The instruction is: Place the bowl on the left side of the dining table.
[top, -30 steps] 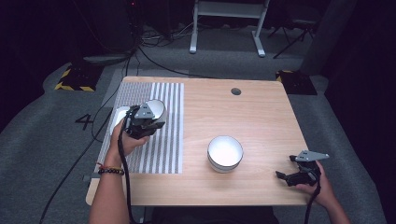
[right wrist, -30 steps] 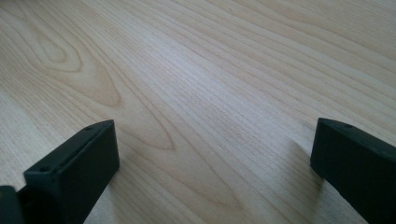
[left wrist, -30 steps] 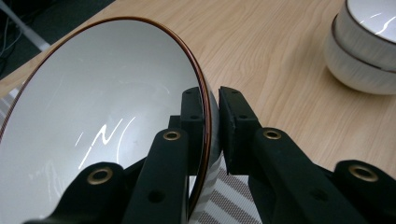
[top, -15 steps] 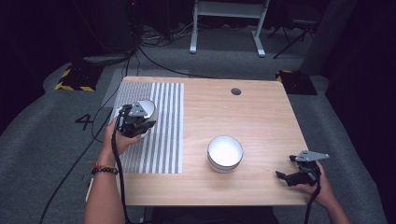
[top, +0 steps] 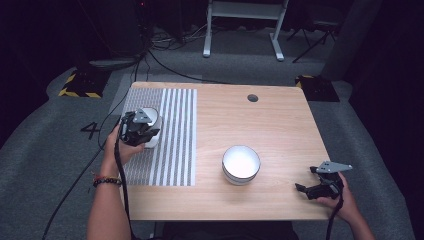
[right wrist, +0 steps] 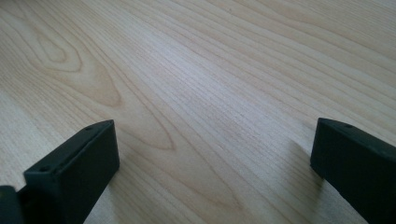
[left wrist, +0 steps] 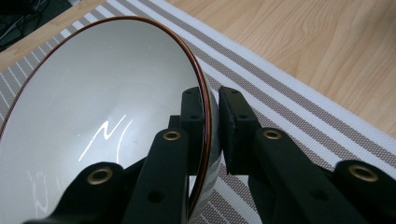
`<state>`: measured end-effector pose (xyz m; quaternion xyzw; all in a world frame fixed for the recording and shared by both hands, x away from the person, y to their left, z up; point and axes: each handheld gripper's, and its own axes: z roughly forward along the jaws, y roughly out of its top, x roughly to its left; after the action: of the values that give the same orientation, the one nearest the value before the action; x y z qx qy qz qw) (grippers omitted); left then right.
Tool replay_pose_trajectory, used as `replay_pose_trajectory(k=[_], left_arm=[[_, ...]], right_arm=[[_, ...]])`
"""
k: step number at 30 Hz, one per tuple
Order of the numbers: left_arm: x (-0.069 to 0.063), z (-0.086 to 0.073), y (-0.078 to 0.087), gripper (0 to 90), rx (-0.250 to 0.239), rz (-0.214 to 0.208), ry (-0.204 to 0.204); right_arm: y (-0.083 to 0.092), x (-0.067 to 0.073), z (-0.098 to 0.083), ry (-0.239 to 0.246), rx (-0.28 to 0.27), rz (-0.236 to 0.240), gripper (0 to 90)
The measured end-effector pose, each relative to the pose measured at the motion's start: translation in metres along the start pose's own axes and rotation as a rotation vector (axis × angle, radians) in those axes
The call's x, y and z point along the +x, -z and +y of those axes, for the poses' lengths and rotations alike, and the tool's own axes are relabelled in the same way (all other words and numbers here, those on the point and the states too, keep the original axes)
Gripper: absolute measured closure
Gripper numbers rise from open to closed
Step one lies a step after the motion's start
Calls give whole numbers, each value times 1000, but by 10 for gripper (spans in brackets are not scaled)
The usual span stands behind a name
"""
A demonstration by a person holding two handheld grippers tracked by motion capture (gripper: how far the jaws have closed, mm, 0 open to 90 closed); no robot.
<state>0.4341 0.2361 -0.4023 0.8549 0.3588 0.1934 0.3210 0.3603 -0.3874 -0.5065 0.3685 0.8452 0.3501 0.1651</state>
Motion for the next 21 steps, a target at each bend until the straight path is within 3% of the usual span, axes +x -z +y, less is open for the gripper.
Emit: replay_pose_trajectory(k=[10,12,15,16,21], left_arm=[[6,-2,-10,805,28,19,10],[10,-4,-16,805,41,47,26],[13,-5,-18,805,54,50,37],[15,-6,-20,806,64,75,35],[19,-9,-25,805,70,87,52]], right_arm=[[0,0,0,0,0,2,12],[0,0,0,0,0,0,12],[0,0,0,1,0,2,12],[0,0,0,0,0,2,12],[0,0,0,0,0,0,12]])
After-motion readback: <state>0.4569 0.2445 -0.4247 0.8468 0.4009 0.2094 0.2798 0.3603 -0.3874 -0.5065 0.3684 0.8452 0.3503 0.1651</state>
